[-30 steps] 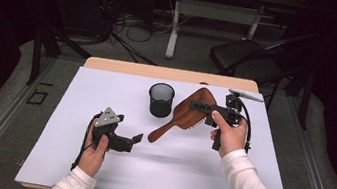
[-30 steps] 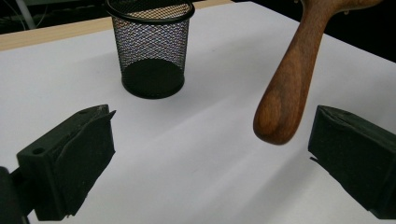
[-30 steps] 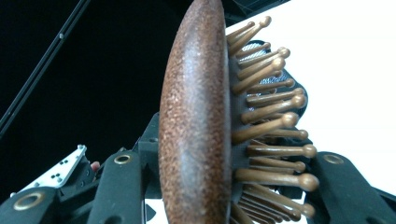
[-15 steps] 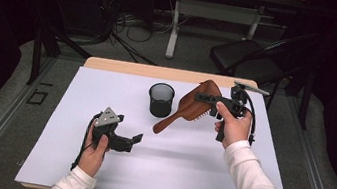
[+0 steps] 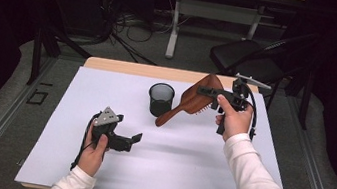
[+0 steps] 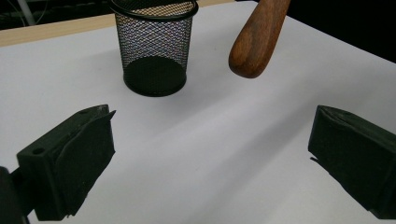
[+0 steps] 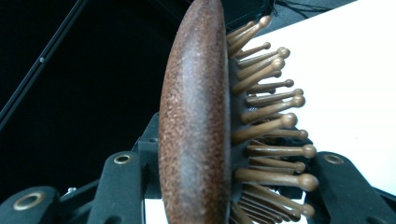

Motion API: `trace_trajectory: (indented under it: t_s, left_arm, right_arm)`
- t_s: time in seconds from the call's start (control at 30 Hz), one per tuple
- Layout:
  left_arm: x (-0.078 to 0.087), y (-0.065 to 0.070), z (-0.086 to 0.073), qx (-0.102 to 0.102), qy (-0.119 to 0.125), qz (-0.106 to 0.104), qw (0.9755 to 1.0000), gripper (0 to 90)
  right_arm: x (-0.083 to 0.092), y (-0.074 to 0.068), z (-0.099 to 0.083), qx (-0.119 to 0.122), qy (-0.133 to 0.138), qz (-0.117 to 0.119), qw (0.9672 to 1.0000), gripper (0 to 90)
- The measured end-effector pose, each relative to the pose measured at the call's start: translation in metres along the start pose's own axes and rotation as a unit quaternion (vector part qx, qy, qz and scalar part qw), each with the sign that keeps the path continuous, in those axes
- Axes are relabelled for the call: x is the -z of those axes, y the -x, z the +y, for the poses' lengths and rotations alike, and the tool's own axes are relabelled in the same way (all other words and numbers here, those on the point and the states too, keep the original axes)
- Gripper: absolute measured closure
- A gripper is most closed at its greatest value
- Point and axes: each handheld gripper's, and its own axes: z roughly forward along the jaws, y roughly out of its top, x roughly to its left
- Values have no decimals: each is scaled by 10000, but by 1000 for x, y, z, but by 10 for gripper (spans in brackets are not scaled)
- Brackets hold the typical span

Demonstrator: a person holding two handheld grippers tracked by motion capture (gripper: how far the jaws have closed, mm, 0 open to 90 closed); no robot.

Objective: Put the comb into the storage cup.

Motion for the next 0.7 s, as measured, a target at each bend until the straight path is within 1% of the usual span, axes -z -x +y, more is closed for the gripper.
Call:
trace_trajectory:
  t_s: [0.1,0.3,0.7]
  left_arm:
    - [0,0,0,8,8,-14,10000,4]
    - [0,-1,0,9,3,-23,10000,4]
    - [0,-1,0,29,11,-19,10000,4]
  right_arm:
    - [0,0,3,-35,28,-35,10000,488]
    - [-1,-2,9,-17,91,-87,9999,488]
    - [-3,-11,19,46,188,-136,9997,488]
